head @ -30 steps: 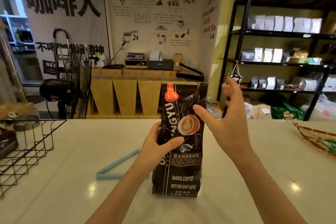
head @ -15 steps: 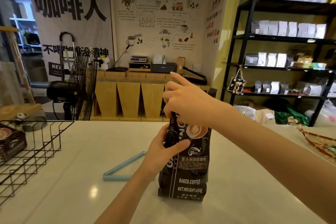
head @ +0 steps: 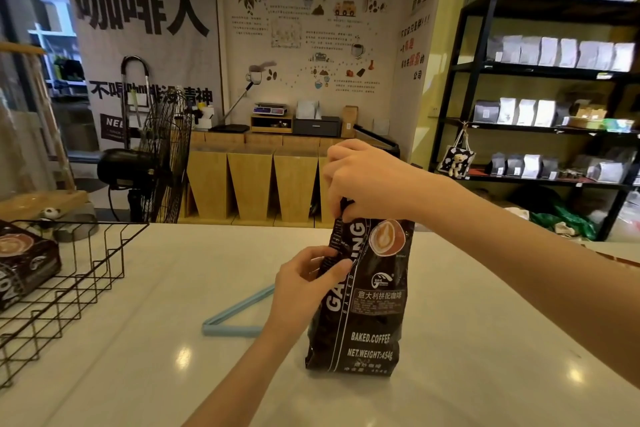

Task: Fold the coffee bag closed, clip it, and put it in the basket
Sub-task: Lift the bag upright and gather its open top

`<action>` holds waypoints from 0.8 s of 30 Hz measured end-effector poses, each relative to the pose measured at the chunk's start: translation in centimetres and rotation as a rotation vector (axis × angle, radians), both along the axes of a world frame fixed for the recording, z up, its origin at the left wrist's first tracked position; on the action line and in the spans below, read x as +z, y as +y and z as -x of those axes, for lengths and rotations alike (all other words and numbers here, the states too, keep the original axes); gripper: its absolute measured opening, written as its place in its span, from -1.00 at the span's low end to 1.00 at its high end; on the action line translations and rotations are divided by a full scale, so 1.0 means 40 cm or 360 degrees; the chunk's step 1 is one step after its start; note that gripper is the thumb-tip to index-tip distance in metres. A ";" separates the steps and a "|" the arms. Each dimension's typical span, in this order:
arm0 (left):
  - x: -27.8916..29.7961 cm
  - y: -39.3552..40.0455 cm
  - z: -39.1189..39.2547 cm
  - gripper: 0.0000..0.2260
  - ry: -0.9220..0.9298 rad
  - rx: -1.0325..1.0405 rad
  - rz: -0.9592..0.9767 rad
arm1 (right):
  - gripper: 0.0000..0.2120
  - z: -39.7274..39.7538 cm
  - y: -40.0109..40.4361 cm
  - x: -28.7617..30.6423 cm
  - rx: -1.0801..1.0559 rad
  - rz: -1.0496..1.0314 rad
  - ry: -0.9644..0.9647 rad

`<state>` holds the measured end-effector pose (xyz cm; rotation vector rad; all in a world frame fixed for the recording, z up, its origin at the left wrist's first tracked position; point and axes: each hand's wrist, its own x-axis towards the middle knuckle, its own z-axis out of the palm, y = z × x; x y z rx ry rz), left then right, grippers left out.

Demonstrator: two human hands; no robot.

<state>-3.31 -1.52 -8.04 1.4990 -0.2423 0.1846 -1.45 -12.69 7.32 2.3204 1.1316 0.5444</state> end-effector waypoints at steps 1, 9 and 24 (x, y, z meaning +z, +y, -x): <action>0.000 0.000 0.002 -0.69 0.0011 0.0001 0.0018 | -0.84 0.000 0.001 -0.002 -0.0004 0.0011 0.0009; 0.002 -0.016 0.008 -0.40 0.0102 0.0043 0.0025 | -0.81 -0.006 -0.007 -0.005 -0.0065 0.0067 0.0107; -0.002 -0.016 0.006 -0.75 0.0207 0.0065 0.0125 | -0.78 -0.035 -0.030 -0.030 -0.0042 0.0006 0.0071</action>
